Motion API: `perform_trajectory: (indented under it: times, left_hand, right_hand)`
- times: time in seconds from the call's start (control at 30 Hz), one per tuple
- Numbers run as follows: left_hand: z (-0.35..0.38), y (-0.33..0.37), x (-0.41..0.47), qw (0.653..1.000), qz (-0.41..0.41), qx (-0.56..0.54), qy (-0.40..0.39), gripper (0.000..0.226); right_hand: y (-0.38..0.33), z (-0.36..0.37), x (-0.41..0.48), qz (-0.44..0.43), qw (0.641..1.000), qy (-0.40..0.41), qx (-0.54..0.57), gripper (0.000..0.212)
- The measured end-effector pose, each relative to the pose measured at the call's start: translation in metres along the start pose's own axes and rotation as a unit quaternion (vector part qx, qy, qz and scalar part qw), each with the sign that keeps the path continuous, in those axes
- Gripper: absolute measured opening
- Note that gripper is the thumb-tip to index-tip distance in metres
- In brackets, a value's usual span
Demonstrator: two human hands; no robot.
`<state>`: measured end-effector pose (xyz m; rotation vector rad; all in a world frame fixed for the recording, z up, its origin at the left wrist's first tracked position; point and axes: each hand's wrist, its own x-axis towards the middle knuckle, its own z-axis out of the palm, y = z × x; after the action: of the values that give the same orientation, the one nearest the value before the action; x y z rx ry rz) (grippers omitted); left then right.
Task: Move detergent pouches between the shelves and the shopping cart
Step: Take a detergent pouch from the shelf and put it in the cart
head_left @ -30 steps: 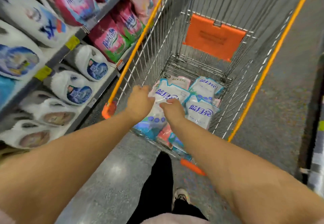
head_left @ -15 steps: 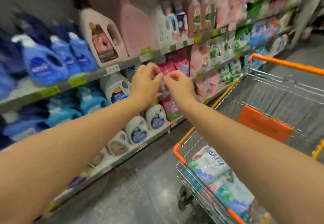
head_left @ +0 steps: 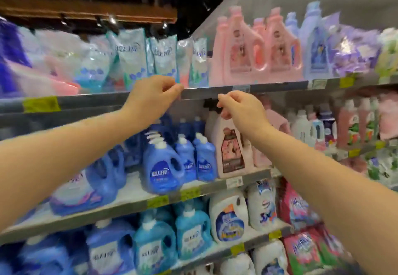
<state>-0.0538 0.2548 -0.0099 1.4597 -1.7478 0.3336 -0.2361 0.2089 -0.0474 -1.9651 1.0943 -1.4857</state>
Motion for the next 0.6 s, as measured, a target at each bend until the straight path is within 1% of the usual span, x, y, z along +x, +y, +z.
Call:
perform_trajectory:
  times: [0.07,0.17,0.27,0.33,0.47,0.53,0.6]
  left_hand:
    - [-0.013,-0.027,0.037,1.0,-0.012,0.009,0.014,0.03]
    - [-0.016,-0.059,0.083,0.997,-0.022,0.074,0.002,0.028]
    - [-0.003,-0.095,0.13,0.991,-0.047,0.127,-0.014,0.026]
    - [0.01,-0.121,0.159,0.984,-0.077,0.157,-0.024,0.036]
    - [0.025,-0.182,0.216,0.967,-0.184,0.177,-0.015,0.064]
    - [0.025,-0.215,0.239,0.964,-0.218,0.147,-0.02,0.07]
    - [0.02,-0.239,0.257,0.958,-0.269,0.099,0.0,0.08]
  right_hand:
    - [-0.005,0.014,0.042,-0.017,1.0,-0.02,-0.015,0.028]
    - [-0.009,0.029,0.102,-0.055,0.995,-0.043,-0.077,0.026]
    - [-0.003,0.048,0.166,-0.098,0.984,-0.066,-0.133,0.02]
    - [0.004,0.067,0.211,-0.116,0.978,-0.089,-0.151,0.023]
    - [0.009,0.12,0.299,-0.14,0.951,-0.176,-0.213,0.033]
    - [0.002,0.152,0.335,-0.145,0.939,-0.205,-0.235,0.042]
    - [-0.006,0.185,0.366,-0.146,0.934,-0.227,-0.233,0.054]
